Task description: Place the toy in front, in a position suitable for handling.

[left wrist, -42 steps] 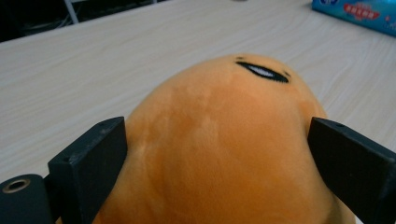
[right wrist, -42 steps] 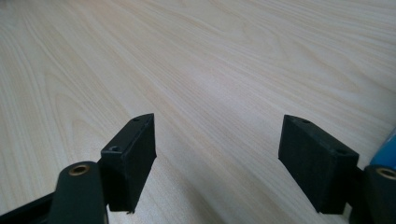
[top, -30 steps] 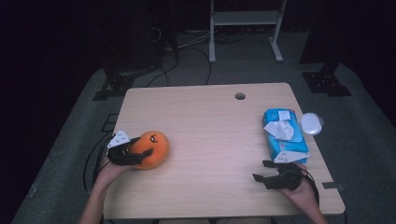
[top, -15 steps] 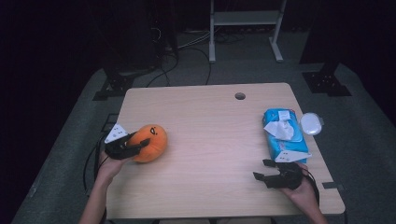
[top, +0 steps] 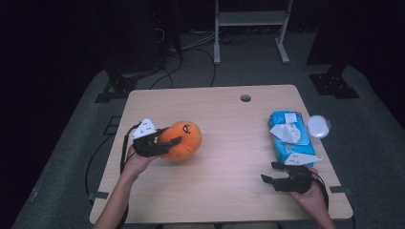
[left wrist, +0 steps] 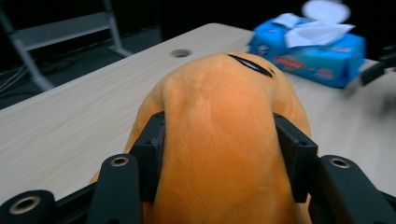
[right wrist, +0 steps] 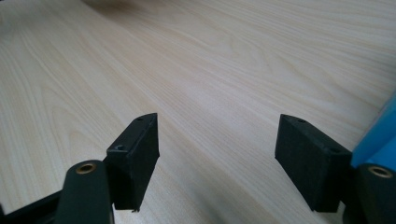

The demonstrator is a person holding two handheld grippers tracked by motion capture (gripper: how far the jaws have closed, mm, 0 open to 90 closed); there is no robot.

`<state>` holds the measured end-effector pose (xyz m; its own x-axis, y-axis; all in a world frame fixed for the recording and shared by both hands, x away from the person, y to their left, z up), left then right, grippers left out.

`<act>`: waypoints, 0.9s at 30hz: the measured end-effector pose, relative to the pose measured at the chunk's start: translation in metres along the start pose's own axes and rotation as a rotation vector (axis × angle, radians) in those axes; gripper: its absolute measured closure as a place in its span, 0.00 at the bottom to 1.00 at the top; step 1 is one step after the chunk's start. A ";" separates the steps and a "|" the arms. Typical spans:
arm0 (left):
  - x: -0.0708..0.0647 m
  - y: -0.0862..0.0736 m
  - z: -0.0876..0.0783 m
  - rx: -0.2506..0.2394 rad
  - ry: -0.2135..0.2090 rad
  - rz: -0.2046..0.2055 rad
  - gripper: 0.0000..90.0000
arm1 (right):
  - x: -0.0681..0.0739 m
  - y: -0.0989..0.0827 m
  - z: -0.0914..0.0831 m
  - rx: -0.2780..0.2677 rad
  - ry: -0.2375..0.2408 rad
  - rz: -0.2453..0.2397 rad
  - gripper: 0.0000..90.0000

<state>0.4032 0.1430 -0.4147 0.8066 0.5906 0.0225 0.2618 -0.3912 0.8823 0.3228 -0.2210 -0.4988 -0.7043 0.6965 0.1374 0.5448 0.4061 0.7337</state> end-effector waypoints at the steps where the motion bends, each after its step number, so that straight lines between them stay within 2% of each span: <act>1: -0.006 0.003 0.006 0.001 -0.018 0.005 0.51 | 0.000 0.000 0.000 -0.001 0.001 0.002 0.33; 2: -0.012 0.005 0.011 0.008 -0.036 0.015 0.51 | 0.000 0.000 -0.001 -0.003 0.001 0.002 0.32; 3: -0.012 0.005 0.011 0.008 -0.036 0.015 0.51 | -0.001 0.000 -0.002 -0.003 0.000 0.006 0.32; 4: -0.018 0.007 0.017 0.014 -0.054 0.026 0.51 | -0.002 0.000 -0.002 -0.005 0.002 0.005 0.32; 5: -0.030 0.009 0.030 0.037 -0.077 0.055 0.51 | -0.002 -0.001 -0.002 -0.005 0.001 0.007 0.32; 7: -0.034 0.009 0.035 0.045 -0.088 0.058 0.51 | -0.003 -0.001 -0.003 -0.010 0.002 0.006 0.32; 8: -0.041 0.008 0.044 0.056 -0.117 0.060 0.51 | -0.003 -0.001 -0.004 -0.010 0.003 0.011 0.32; 9: -0.041 0.008 0.044 0.056 -0.117 0.060 0.50 | -0.003 -0.001 -0.004 -0.010 0.003 0.011 0.32; 11: -0.051 0.007 0.057 0.070 -0.139 0.078 0.50 | -0.003 -0.001 -0.005 -0.016 0.000 0.012 0.32; 13: -0.053 0.006 0.060 0.073 -0.145 0.078 0.50 | -0.003 -0.001 -0.005 -0.017 -0.001 0.010 0.32; 15: -0.062 -0.002 0.072 0.101 -0.178 0.090 0.49 | -0.003 -0.001 -0.005 -0.015 -0.003 0.010 0.32; 17: -0.065 -0.004 0.074 0.106 -0.184 0.090 0.49 | -0.003 -0.002 -0.005 -0.015 -0.004 0.013 0.32; 19: -0.072 -0.011 0.081 0.118 -0.214 0.095 0.48 | -0.004 -0.002 -0.005 -0.014 -0.005 0.021 0.32; 21: -0.074 -0.013 0.082 0.099 -0.215 0.094 0.47 | -0.005 -0.003 -0.004 -0.016 -0.004 0.023 0.32; 27: -0.077 -0.014 0.081 0.093 -0.213 0.100 0.41 | -0.006 -0.001 -0.007 -0.036 -0.007 0.035 0.33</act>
<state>0.3802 0.0456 -0.4671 0.9219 0.3874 -0.0007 0.2146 -0.5092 0.8335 0.3230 -0.2295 -0.4962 -0.6816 0.7142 0.1590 0.5525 0.3599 0.7518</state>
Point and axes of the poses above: each handheld gripper's, and its own axes: z roughly forward along the jaws, y roughly out of its top, x roughly to its left, the point moved 7 cm from there along z, roughly forward along the jaws, and after that the axes turned 6 degrees about x, right-handed, at the moved point
